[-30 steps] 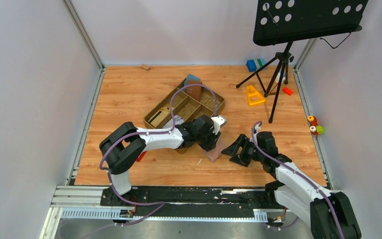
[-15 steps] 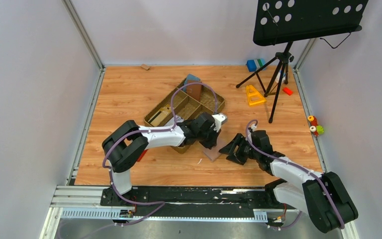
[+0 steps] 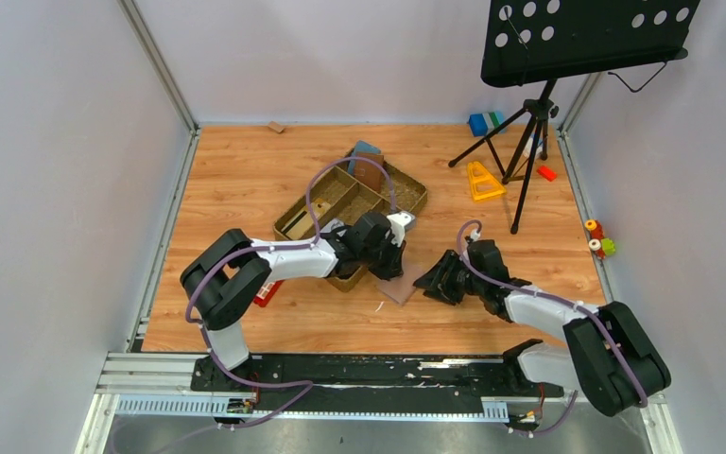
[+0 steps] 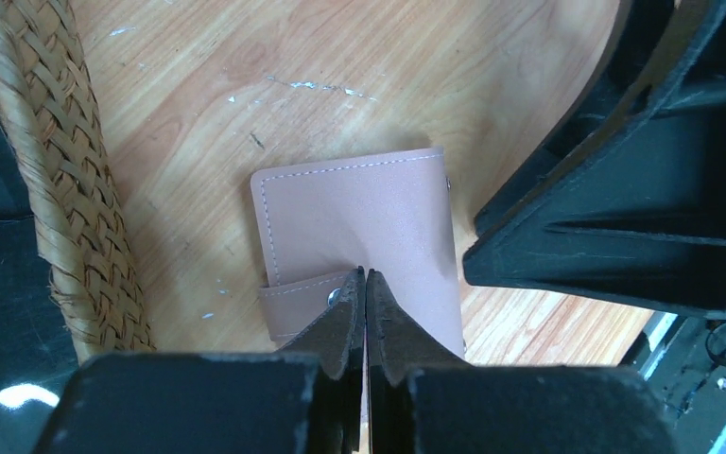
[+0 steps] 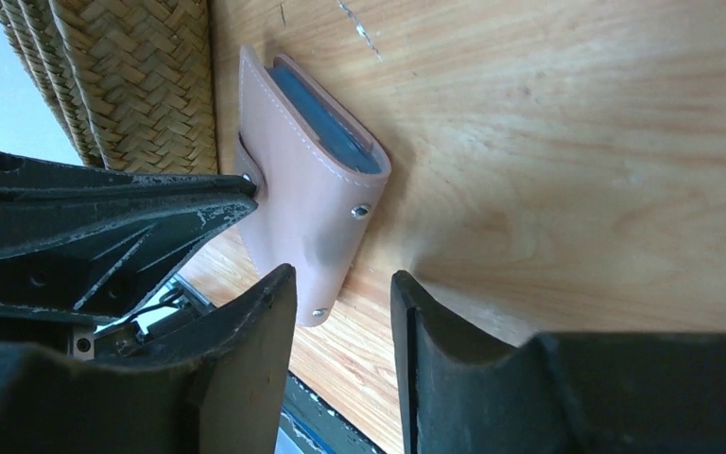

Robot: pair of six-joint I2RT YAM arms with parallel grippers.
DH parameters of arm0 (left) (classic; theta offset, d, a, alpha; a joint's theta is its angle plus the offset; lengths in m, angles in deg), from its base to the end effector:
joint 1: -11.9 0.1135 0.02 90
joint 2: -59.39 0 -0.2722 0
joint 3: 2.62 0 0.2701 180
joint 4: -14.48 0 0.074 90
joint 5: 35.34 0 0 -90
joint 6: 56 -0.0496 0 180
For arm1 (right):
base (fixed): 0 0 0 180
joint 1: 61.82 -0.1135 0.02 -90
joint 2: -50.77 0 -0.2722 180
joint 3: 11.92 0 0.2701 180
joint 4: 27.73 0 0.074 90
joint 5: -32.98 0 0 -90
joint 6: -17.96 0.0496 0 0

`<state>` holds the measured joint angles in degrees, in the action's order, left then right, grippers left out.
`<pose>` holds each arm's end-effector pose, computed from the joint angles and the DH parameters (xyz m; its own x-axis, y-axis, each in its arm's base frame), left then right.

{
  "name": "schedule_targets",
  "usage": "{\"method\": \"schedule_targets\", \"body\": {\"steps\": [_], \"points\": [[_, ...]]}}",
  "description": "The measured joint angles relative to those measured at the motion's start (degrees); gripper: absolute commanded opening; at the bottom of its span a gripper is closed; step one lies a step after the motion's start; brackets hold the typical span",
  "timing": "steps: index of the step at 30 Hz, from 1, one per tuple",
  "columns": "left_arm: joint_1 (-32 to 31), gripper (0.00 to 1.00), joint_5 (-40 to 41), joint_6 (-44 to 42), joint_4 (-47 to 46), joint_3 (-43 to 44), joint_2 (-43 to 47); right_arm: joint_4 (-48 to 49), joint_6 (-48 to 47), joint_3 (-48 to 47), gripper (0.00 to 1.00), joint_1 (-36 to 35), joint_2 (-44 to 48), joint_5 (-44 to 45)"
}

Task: Take the credit cards out of the card holder
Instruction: Open the card holder at the center of the board.

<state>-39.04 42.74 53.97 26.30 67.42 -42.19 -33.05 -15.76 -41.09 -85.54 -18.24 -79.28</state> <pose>0.2403 -0.3123 0.1547 -0.6984 0.3303 -0.6349 0.6552 0.6520 -0.3816 0.1888 0.1035 0.1096 -0.8734 0.4570 -0.1680 0.1975 0.6480 0.7356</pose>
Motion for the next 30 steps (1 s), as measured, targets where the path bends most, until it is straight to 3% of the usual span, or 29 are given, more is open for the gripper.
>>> {"method": "schedule_targets", "body": {"steps": [3, 4, 14, 21, 30], "points": [[0.94, 0.00, -1.84, 0.87, -1.44, -0.90, 0.11, 0.00, -0.74, -1.75, 0.02, -0.90, -2.25, -0.13], [1.20, 0.00, -2.21, 0.98, -1.66, -1.18, 0.24, 0.20, -1.11, -2.21, 0.00, -1.14, -2.75, -0.52], [1.81, 0.00, -3.41, 1.22, -1.84, -2.01, 1.03, 5.77, -1.51, -2.93, 0.00, -3.17, -2.99, -2.75], [1.81, 0.00, -3.80, 1.22, -1.77, -2.05, 1.07, 8.90, -2.10, -5.11, 0.00, -3.26, -12.22, -3.48], [1.97, 0.00, 8.13, 1.18, -1.07, -7.06, 8.96, 10.10, -3.06, -6.71, 0.00, -3.26, -14.91, -4.70]]}}
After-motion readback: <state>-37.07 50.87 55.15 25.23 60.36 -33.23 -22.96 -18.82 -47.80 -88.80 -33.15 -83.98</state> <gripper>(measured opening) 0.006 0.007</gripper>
